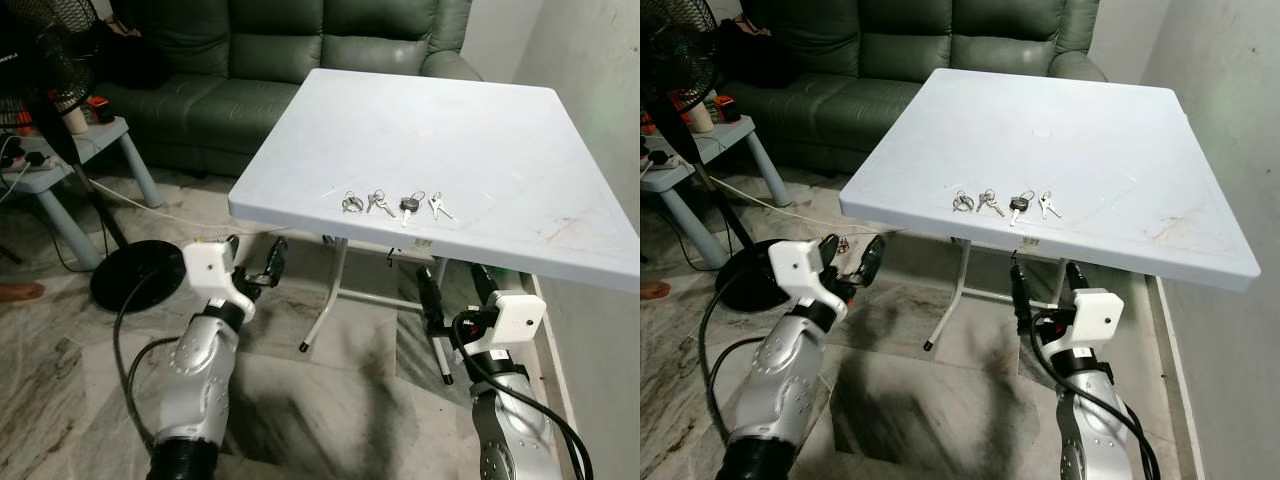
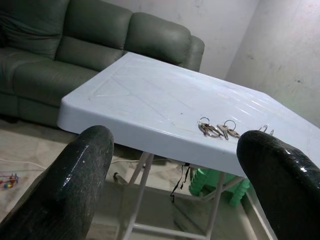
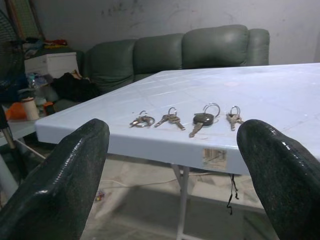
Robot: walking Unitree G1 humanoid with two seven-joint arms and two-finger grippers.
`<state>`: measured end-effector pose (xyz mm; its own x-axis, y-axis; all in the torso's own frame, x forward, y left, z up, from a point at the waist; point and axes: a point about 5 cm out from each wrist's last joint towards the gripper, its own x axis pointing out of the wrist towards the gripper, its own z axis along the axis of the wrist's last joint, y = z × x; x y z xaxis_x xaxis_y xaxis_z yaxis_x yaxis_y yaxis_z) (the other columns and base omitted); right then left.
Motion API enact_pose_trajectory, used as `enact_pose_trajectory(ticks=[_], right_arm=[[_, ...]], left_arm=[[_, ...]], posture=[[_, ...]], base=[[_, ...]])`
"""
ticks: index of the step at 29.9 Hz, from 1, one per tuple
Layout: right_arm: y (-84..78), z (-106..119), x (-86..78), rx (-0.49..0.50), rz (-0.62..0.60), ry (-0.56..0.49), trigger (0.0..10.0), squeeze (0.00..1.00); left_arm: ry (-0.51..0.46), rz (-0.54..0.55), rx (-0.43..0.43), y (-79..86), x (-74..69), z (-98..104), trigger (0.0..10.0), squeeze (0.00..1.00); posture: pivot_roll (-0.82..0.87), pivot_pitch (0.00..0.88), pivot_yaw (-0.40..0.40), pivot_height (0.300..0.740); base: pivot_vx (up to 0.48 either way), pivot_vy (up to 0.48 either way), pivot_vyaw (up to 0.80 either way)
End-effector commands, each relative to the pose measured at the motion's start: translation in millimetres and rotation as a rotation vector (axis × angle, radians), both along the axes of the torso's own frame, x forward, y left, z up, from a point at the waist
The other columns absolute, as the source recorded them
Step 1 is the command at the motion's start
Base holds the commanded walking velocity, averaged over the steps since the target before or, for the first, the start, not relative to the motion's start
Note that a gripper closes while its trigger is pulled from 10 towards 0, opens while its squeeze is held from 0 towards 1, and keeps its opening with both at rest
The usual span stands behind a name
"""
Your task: Hang keys on a hook
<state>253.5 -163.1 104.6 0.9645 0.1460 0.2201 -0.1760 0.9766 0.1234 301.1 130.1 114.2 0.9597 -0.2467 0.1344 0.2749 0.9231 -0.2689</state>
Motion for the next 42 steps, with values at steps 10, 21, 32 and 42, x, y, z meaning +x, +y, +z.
enact_pose_trajectory(ticks=[10, 21, 32, 42], right_arm=[[6.5, 16.4, 11.0, 0.006, -0.010, -0.002, 10.0, 0.00], [7.9, 18.8, 16.8, -0.018, 0.004, 0.008, 10.0, 0.00], [12.3, 17.2, 15.5, -0.017, 0.017, 0.015, 10.0, 0.00], [11.7, 14.8, 14.0, -0.028, 0.028, 0.029, 10.0, 0.00]], left_arm=[[0.025, -0.028, 0.036, -1.7, -1.0, 8.7, 10.0, 0.00], [0.035, -0.053, 0.044, -6.4, 2.0, 13.0, 10.0, 0.00], [0.027, -0.077, 0.047, -11.9, 3.2, 16.2, 10.0, 0.00], [0.024, -0.064, 0.052, -15.0, 1.4, 16.1, 10.0, 0.00]], posture=[[0.02, 0.000, -0.001, 0.740], [0.03, 0.000, -0.004, 0.740], [0.02, 0.000, 0.000, 0.740], [0.03, 0.000, -0.008, 0.740]], base=[[0.114, 0.000, 0.00], [0.414, 0.000, 0.00], [0.445, 0.000, 0.00], [0.342, 0.000, 0.00]])
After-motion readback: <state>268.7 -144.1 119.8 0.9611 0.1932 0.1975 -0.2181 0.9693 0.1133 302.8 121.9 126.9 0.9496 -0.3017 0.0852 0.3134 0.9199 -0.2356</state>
